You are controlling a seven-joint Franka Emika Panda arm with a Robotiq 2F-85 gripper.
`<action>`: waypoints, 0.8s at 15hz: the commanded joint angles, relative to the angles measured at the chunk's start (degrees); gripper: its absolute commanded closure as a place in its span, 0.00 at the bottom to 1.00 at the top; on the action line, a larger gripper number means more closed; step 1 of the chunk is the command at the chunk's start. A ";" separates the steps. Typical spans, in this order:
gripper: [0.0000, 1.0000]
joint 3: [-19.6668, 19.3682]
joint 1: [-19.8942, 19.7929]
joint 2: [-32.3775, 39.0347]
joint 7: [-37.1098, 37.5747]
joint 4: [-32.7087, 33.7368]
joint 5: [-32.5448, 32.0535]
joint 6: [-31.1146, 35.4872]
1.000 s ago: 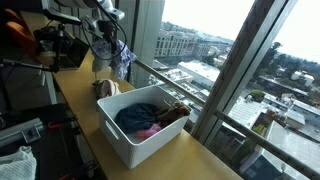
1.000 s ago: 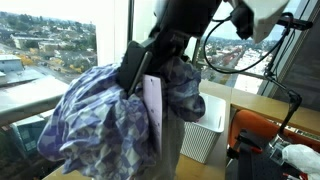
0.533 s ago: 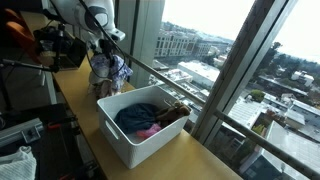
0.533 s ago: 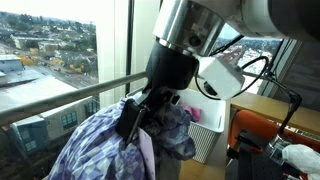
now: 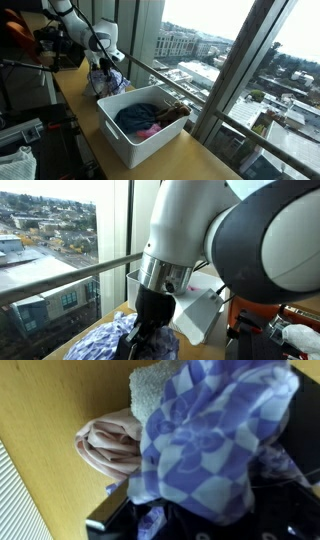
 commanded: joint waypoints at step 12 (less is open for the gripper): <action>0.31 -0.79 2.03 5.42 -5.28 4.02 5.91 -0.20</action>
